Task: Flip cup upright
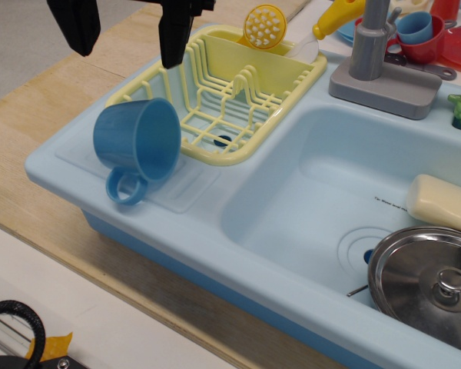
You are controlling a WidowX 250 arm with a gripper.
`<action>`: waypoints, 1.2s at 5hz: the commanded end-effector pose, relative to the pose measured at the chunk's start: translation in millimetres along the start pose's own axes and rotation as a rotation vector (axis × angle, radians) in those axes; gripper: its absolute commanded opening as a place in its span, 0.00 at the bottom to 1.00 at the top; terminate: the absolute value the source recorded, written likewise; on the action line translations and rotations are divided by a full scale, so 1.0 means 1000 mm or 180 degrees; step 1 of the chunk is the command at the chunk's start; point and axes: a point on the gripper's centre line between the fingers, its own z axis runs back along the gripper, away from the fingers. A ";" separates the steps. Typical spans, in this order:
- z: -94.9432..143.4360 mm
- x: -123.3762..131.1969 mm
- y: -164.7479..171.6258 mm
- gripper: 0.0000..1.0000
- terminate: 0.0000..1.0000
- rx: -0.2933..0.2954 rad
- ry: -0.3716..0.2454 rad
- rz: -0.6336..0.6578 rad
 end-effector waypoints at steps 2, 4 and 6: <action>0.003 -0.003 -0.005 1.00 0.00 0.0507 0.0235 0.0105; -0.011 -0.011 -0.003 1.00 0.00 0.0745 0.0556 0.0124; -0.026 -0.010 -0.001 1.00 0.00 0.0674 0.0640 0.0148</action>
